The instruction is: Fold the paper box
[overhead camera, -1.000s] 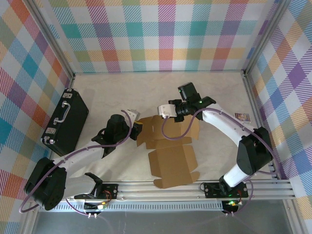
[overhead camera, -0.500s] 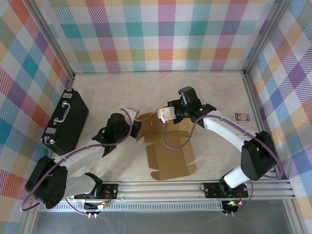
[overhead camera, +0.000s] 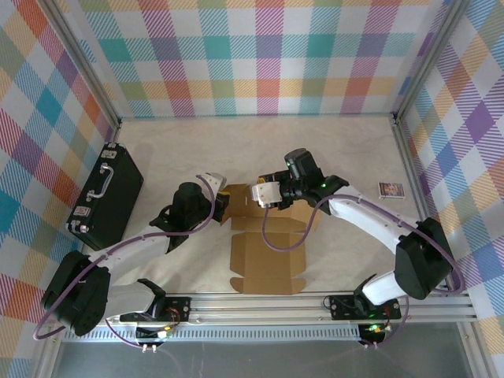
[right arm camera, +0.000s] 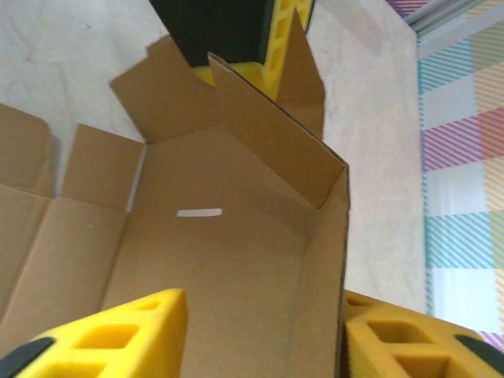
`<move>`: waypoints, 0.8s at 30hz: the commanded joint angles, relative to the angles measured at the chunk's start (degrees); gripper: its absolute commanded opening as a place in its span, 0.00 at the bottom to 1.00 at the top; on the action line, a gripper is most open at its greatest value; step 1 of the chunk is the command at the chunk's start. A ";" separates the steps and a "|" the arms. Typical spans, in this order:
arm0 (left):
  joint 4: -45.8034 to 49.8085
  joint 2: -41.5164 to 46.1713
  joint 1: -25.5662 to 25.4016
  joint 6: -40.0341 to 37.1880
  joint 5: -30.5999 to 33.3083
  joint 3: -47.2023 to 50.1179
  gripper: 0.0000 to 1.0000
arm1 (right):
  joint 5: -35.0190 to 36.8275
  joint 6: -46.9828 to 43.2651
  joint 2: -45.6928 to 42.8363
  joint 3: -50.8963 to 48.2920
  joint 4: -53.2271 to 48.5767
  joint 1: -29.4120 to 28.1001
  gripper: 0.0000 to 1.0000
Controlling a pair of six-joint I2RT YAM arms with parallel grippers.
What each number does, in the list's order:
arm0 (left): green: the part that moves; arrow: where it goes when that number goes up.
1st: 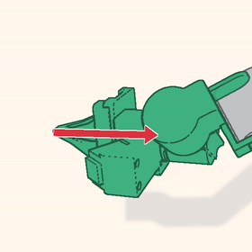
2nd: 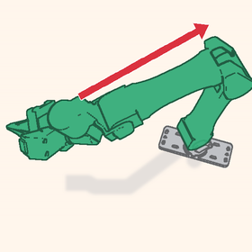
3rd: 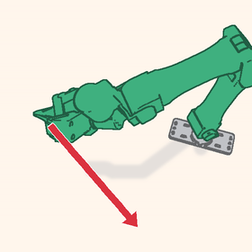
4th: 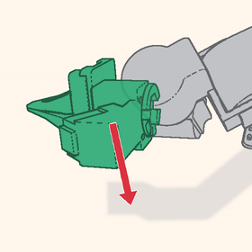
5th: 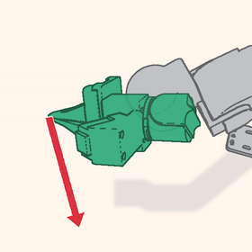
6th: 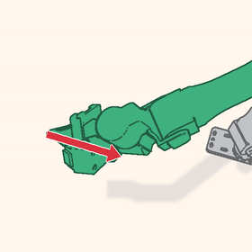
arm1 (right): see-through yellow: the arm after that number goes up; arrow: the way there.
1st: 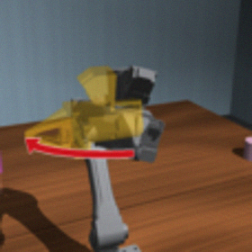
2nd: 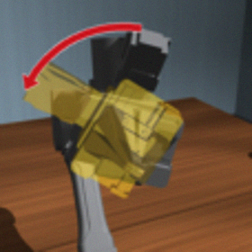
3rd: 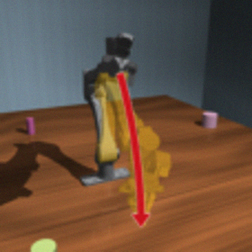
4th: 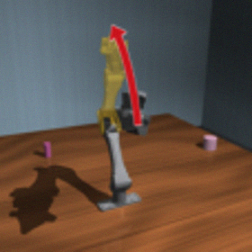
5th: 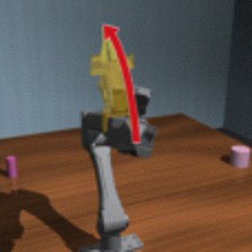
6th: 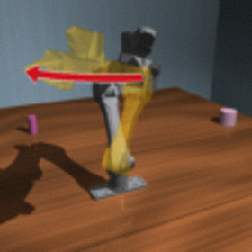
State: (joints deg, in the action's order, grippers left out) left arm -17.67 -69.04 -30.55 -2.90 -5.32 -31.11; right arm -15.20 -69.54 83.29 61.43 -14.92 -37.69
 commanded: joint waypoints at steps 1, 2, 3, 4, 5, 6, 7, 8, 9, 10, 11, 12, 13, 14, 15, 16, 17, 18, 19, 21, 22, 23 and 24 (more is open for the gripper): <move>-3.31 0.21 0.25 -1.61 0.94 -1.23 0.00 | -4.19 5.10 -1.80 2.88 -6.90 -0.34 0.51; -3.37 -0.03 0.23 -1.54 1.32 -1.31 0.00 | -4.58 6.48 -2.02 3.44 -7.61 -0.36 0.53; -3.51 -0.18 0.28 -1.50 1.40 -1.45 0.00 | -5.07 7.20 -2.15 3.96 -8.81 -0.36 0.55; -3.50 -0.46 0.25 -1.59 1.43 -1.56 0.00 | -5.80 7.61 -2.31 4.72 -10.46 -0.32 0.56; -3.66 -0.61 0.23 -1.68 1.63 -1.58 0.00 | -6.17 8.92 -2.59 5.43 -11.24 -0.36 0.58; -3.84 -0.68 0.23 -1.97 1.63 -1.51 0.00 | -6.99 11.09 -2.84 6.25 -12.07 -0.36 0.61; -3.86 -0.88 0.29 -2.47 1.58 -1.55 0.00 | -8.26 13.77 -3.10 7.87 -13.90 -0.17 0.67; -3.71 -1.01 0.22 -2.93 1.42 -1.63 0.00 | -9.70 18.74 -2.92 10.29 -16.08 0.30 0.76; -3.69 -1.13 0.23 -3.34 1.30 -1.67 0.00 | -11.00 22.13 -2.51 12.98 -18.91 0.73 0.80; -3.69 -1.17 0.27 -3.67 1.06 -1.67 0.00 | -13.28 23.69 -1.76 16.62 -23.77 0.95 0.83; -3.68 -1.12 0.28 -3.95 0.93 -1.60 0.00 | -14.48 23.95 -1.16 19.68 -27.94 0.95 0.85; -3.75 -1.03 0.30 -4.12 0.88 -1.50 0.00 | -15.17 25.34 -0.65 22.66 -31.45 0.94 0.86; -4.01 -0.85 0.23 -4.35 0.87 -1.34 0.00 | -14.84 27.78 -0.27 25.10 -33.81 0.95 0.86; -4.20 -0.71 0.27 -4.56 0.76 -1.13 0.00 | -14.59 29.65 0.21 27.47 -36.29 1.01 0.86; -4.37 -0.53 0.22 -4.77 0.62 -0.98 0.00 | -14.88 30.11 0.89 29.63 -38.80 1.22 0.86; -4.41 -0.46 0.22 -4.97 0.39 -0.87 0.00 | -15.26 30.80 1.64 31.56 -40.75 1.68 0.86; -4.26 -0.34 0.24 -5.14 0.11 -0.96 0.00 | -15.51 32.50 2.89 34.02 -42.71 2.81 0.86; -4.21 -0.31 0.23 -5.26 -0.09 -0.96 0.00 | -15.20 34.13 3.72 35.26 -43.33 3.53 0.85; -4.04 -0.15 0.24 -5.36 -0.21 -0.97 0.00 | -13.28 36.95 4.83 36.82 -43.36 4.48 0.83; -4.11 0.32 0.27 -5.47 -0.04 -0.75 0.00 | -9.71 42.12 7.78 40.43 -43.70 6.22 0.78; -4.08 0.48 0.23 -5.54 0.17 -0.63 0.00 | -7.98 44.66 9.41 42.11 -44.18 6.78 0.76; -4.09 0.65 0.22 -5.54 0.43 -0.46 0.00 | -5.59 48.02 11.08 43.68 -44.25 7.05 0.76; -4.10 0.75 0.24 -5.54 0.60 -0.42 0.00 | -4.32 49.66 12.28 44.74 -44.32 7.17 0.75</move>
State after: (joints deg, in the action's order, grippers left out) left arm -19.77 -69.87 -30.55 -7.16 -4.89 -31.11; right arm -24.18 -30.26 91.66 103.50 -54.52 -31.44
